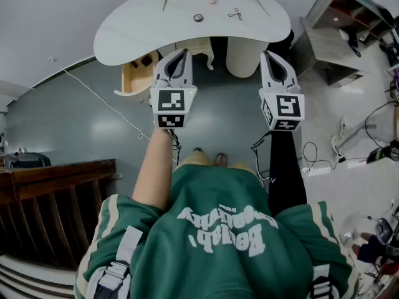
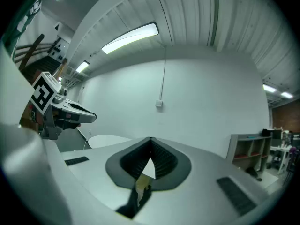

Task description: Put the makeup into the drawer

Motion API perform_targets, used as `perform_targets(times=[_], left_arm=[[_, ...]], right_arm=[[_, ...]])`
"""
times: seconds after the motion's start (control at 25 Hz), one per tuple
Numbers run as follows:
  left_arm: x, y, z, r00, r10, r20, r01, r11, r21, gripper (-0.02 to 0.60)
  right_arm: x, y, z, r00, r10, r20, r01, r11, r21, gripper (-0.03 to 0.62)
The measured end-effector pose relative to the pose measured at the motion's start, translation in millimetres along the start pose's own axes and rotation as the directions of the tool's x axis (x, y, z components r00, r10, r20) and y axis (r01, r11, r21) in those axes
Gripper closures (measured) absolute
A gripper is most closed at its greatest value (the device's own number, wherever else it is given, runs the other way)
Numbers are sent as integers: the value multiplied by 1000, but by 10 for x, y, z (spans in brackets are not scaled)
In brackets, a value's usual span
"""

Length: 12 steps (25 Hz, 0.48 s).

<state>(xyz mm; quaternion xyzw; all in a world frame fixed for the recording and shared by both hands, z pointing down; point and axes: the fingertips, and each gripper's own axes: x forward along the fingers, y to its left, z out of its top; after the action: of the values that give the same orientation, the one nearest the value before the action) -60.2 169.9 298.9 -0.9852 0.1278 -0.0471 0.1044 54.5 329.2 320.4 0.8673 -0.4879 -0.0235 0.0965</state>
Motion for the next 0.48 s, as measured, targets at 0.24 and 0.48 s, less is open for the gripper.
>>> perform_targets(times=[0.24, 0.48], left_arm=[[56, 6, 13, 1000, -6, 5, 6, 1000, 7, 566], [66, 68, 48, 1000, 1, 8, -1, 1000, 11, 566]], right_arm=[[37, -1, 4, 1000, 10, 3, -9, 1000, -8, 586], [93, -109, -28, 1000, -5, 0, 5, 1000, 19, 586]])
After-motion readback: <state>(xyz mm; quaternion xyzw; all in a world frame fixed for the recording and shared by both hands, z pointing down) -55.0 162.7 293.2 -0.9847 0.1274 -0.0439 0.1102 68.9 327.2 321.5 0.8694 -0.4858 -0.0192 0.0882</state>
